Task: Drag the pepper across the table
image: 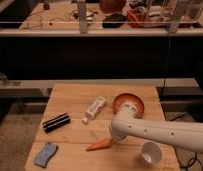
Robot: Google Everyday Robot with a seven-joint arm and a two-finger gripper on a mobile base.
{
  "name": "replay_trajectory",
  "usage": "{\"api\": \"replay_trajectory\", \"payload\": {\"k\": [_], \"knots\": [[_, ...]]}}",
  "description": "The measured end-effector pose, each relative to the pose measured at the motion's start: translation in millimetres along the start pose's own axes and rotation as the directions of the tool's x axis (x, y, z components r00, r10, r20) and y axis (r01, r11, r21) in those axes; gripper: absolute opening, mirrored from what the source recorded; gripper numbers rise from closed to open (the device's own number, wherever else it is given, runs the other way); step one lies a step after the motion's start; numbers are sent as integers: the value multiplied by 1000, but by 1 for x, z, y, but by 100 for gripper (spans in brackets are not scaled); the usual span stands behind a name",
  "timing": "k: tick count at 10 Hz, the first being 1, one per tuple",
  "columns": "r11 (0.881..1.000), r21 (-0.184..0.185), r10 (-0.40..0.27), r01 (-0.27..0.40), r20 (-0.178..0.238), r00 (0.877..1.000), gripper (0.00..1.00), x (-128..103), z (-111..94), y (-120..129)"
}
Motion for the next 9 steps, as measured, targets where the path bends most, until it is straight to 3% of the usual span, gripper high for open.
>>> {"api": "replay_trajectory", "payload": {"k": [3, 6, 9], "knots": [[999, 2, 48, -48, -7, 999, 0, 19, -8, 20], [997, 2, 83, -83, -3, 997, 0, 26, -10, 21], [992, 8, 130, -130, 0, 992, 0, 48, -14, 28]]}}
